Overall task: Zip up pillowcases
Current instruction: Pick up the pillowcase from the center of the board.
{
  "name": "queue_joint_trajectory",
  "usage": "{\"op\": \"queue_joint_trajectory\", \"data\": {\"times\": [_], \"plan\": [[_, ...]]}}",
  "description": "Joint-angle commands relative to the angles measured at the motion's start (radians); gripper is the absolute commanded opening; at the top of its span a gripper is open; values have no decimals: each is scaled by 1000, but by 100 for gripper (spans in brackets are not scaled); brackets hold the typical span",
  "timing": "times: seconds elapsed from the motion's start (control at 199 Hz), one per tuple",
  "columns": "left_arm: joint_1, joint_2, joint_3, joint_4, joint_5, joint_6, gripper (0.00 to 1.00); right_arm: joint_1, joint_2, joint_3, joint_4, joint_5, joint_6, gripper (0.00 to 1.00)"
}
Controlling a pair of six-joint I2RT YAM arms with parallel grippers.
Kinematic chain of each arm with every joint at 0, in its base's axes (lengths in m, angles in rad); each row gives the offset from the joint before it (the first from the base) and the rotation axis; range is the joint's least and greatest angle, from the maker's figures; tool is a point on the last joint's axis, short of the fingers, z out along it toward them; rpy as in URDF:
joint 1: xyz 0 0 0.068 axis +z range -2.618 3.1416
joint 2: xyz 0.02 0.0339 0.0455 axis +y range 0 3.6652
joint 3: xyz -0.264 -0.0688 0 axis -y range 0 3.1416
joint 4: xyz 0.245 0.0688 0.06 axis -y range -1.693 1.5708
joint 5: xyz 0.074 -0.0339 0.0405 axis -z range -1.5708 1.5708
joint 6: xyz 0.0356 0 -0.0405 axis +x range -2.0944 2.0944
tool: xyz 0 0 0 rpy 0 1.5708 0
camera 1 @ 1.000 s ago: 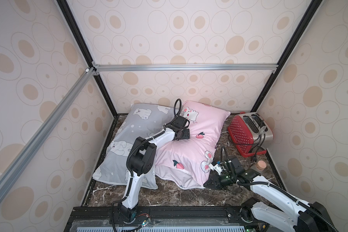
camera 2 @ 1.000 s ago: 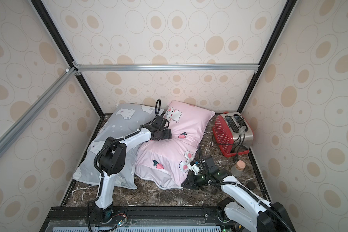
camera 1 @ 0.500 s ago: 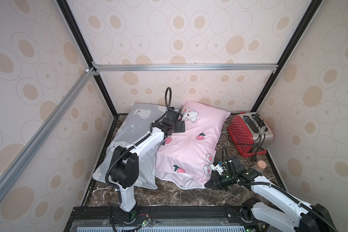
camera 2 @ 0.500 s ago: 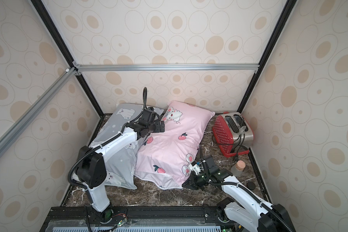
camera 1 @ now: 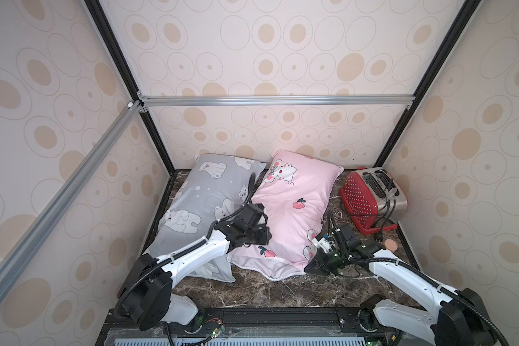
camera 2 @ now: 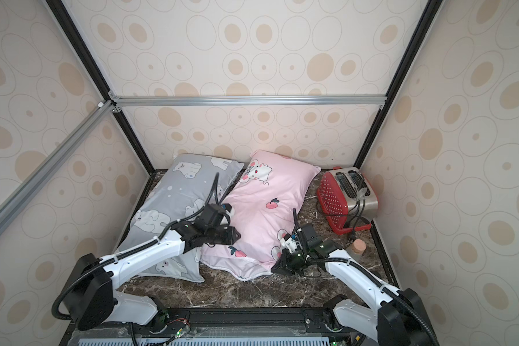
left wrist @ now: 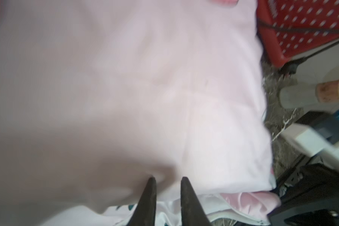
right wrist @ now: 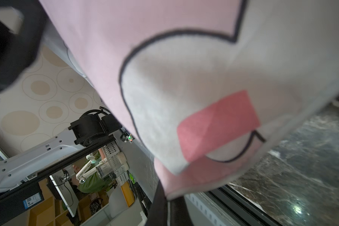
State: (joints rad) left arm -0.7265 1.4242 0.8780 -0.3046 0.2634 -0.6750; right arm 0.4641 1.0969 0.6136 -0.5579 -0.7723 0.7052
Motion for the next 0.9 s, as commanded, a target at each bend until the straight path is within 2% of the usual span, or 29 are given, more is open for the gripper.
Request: {"op": "queue_joint_trajectory", "data": {"times": [0.0, 0.136, 0.226, 0.347, 0.432, 0.528, 0.598, 0.638, 0.759, 0.899], "plan": [[-39, 10, -59, 232, 123, -165, 17, -4, 14, 32, -30, -1, -26, 0], [-109, 65, -48, 340, 125, -224, 12, -2, 29, 36, -50, 3, -21, 0], [-149, 112, -50, 408, 121, -261, 13, -1, 39, 60, -102, 36, -39, 0], [-170, 175, -59, 511, 135, -310, 12, 2, 64, 84, -143, 54, -62, 0], [-191, 203, -41, 521, 140, -311, 9, 4, 68, 78, -110, 41, -39, 0], [-198, 189, -35, 441, 123, -277, 8, 5, 73, 91, -137, 63, -51, 0], [-192, 120, -15, 243, 0, -195, 10, 4, 69, 105, -191, 104, -81, 0], [-174, 82, -15, 186, -43, -171, 11, 4, 69, 110, -218, 120, -94, 0], [-97, 1, -37, 157, -25, -151, 11, 5, 67, 138, -336, 202, -139, 0], [-119, -75, 8, 97, -41, -121, 12, 4, 36, 130, -395, 254, -141, 0]]}}
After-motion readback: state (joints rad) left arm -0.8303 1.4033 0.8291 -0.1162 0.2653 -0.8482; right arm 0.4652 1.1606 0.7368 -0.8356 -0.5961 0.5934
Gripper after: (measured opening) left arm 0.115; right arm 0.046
